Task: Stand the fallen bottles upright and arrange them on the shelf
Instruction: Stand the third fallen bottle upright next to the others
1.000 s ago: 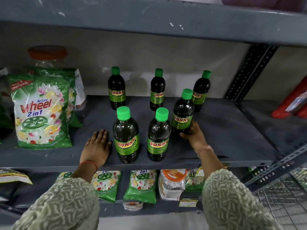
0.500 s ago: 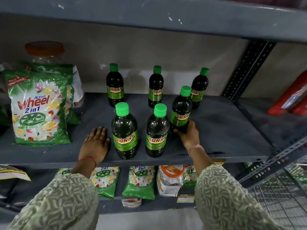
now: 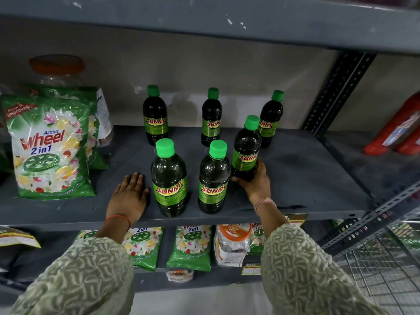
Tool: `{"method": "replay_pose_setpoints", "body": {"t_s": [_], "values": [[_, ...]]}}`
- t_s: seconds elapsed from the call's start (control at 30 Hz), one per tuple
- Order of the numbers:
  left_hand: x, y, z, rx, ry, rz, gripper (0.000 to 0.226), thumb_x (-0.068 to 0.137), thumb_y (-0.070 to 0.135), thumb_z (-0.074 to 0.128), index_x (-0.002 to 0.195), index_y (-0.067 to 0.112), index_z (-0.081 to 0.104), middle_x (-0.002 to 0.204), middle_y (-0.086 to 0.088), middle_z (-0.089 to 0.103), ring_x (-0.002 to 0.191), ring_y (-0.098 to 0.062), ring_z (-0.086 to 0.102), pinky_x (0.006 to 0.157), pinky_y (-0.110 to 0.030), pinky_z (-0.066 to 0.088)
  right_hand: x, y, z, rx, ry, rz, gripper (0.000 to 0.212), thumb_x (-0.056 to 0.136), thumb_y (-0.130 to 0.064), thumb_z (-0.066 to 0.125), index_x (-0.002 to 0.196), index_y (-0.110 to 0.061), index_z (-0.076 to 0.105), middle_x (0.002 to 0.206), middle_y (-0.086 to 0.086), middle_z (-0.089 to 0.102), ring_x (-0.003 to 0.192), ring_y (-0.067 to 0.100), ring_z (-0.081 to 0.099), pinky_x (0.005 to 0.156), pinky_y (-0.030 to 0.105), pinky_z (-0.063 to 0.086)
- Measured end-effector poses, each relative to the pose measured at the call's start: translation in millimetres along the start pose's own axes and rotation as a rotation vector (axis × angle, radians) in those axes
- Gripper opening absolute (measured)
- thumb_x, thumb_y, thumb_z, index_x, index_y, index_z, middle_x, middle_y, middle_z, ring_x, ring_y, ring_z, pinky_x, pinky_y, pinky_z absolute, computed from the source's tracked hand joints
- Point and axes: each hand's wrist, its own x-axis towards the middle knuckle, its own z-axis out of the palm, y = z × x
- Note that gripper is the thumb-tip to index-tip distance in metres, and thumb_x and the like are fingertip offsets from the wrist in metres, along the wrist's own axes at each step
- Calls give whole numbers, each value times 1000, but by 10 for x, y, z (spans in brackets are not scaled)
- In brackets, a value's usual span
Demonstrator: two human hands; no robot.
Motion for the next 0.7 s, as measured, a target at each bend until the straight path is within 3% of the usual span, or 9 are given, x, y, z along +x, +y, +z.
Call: {"method": "replay_pose_setpoints", "body": {"t_s": [0.2,0.4,0.5,0.7], "values": [[21,-2,-3,8,-3,-5,54,96,31,27,145,13,12,158,-6,10,146,-24,6,120,-38,8,14,-22,11,-54,-3,-31,79,69,-18,78,135,-12,34,131,12,55,121,31,50,99,38,41],[2,-11,-9,8,-9,-5,53,96,31,27,144,13,13,158,-6,11,146,-24,7,120,-39,9,-298,-132,-72,33,36,11,67,66,-13,80,123,-8,46,121,12,62,111,26,55,89,25,41],[1,-3,-3,7,-11,-9,54,97,32,26,145,13,12,158,-6,9,146,-24,6,120,-38,8,-618,-74,-175,12,36,-10,59,65,-15,80,115,-8,49,113,12,63,96,18,53,83,26,41],[5,-5,19,14,-2,-3,53,97,31,26,145,12,13,157,-7,11,146,-25,7,120,-39,9,-885,-8,-255,-49,59,-26,57,63,-19,82,109,-6,50,107,13,64,89,18,53,75,28,40]]}}
